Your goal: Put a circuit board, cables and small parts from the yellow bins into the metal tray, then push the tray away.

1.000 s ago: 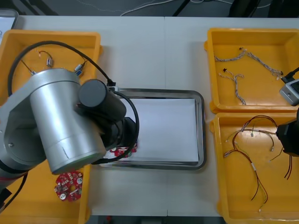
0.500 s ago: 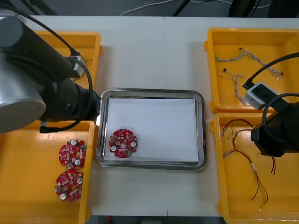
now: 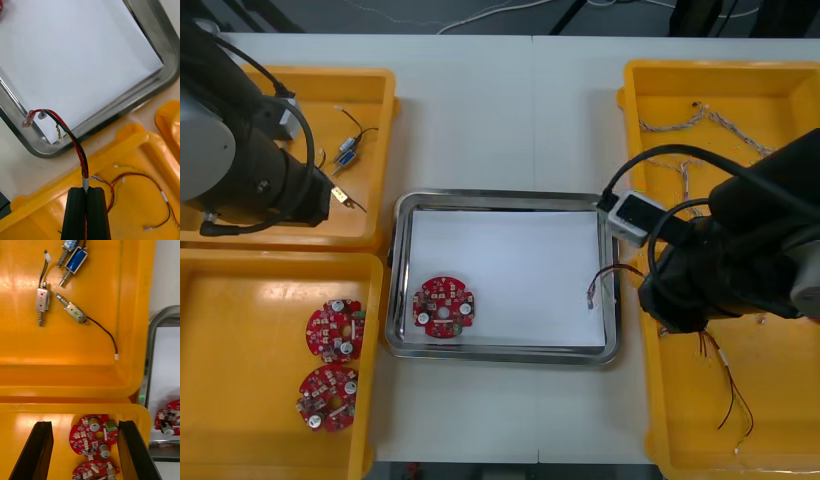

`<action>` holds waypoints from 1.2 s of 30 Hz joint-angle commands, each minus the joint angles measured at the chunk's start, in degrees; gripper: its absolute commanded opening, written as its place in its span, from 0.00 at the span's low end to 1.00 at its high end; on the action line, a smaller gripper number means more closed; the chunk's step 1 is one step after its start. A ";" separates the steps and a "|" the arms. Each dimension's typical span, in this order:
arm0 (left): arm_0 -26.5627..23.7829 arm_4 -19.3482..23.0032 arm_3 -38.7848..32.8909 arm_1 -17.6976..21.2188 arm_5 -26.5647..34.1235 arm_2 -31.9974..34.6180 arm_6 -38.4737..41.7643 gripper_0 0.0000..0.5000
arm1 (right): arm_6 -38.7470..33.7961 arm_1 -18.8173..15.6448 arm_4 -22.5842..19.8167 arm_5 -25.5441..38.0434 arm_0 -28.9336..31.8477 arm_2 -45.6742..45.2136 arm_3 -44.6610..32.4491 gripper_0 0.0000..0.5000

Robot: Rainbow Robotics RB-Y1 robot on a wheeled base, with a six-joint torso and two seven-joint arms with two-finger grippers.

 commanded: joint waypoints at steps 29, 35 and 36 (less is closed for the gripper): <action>0.43 -3.61 15.81 -1.87 -14.27 6.41 -22.74 1.00 | 9.35 14.07 4.99 -15.69 -25.09 33.94 24.75 0.00; 1.31 -4.84 16.07 -2.40 -16.20 6.41 -23.18 1.00 | 10.93 14.24 5.16 -17.45 -25.09 36.31 27.92 0.00; 1.40 -4.84 16.25 -2.40 -16.64 6.41 -23.27 1.00 | 11.11 14.24 4.99 -17.45 -25.09 36.57 28.27 0.00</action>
